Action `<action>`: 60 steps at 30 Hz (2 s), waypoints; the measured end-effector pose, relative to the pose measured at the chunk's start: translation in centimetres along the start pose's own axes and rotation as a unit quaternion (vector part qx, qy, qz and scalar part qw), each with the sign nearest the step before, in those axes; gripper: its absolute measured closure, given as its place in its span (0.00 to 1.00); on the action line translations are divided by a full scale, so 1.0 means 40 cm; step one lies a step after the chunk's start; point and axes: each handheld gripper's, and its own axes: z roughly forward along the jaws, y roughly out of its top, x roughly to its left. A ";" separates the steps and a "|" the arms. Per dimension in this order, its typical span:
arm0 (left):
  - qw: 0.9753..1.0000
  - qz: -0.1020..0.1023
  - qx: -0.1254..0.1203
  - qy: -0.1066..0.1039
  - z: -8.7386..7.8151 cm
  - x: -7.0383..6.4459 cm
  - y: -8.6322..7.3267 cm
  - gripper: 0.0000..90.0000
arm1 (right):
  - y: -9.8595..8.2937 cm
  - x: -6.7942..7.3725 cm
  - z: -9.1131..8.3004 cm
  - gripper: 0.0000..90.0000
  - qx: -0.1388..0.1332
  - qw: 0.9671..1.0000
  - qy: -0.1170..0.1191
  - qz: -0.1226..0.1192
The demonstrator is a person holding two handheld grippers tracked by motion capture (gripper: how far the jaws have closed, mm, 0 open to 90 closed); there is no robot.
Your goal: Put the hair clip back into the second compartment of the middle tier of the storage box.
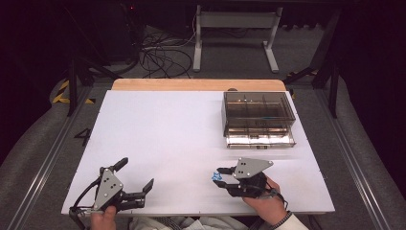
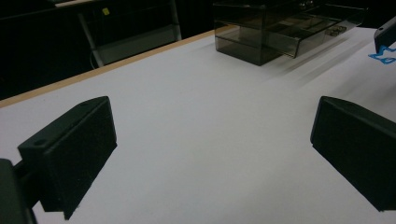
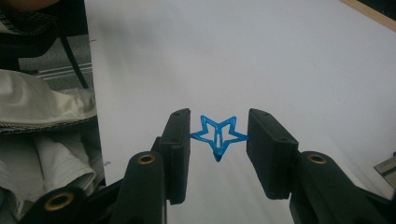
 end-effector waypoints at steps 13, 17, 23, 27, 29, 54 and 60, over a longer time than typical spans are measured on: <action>1.000 -0.001 -0.001 0.000 -0.001 0.000 0.000 0.01 | 0.000 -0.002 -0.006 0.67 -0.007 1.000 -0.003 -0.007; 1.000 -0.002 0.000 -0.001 0.001 0.000 0.000 0.01 | 0.000 -0.008 -0.009 0.68 -0.007 1.000 -0.001 0.002; 1.000 -0.001 0.001 -0.003 0.005 -0.001 0.001 0.01 | -0.004 -0.023 -0.022 0.68 -0.013 1.000 -0.010 0.016; 1.000 0.003 0.001 -0.004 0.009 0.001 0.003 0.01 | -0.008 -0.034 -0.035 0.68 -0.018 0.999 -0.021 0.023; 1.000 0.000 0.000 -0.007 0.012 -0.001 0.004 0.01 | -0.011 -0.042 -0.044 0.68 -0.025 0.999 -0.026 0.030; 1.000 0.006 -0.002 -0.026 0.050 0.001 0.016 0.01 | -0.038 -0.115 -0.095 0.68 -0.047 0.990 -0.103 0.088; 0.999 0.006 -0.001 -0.034 0.061 0.000 0.019 0.01 | -0.049 -0.133 -0.111 0.68 -0.055 0.985 -0.124 0.106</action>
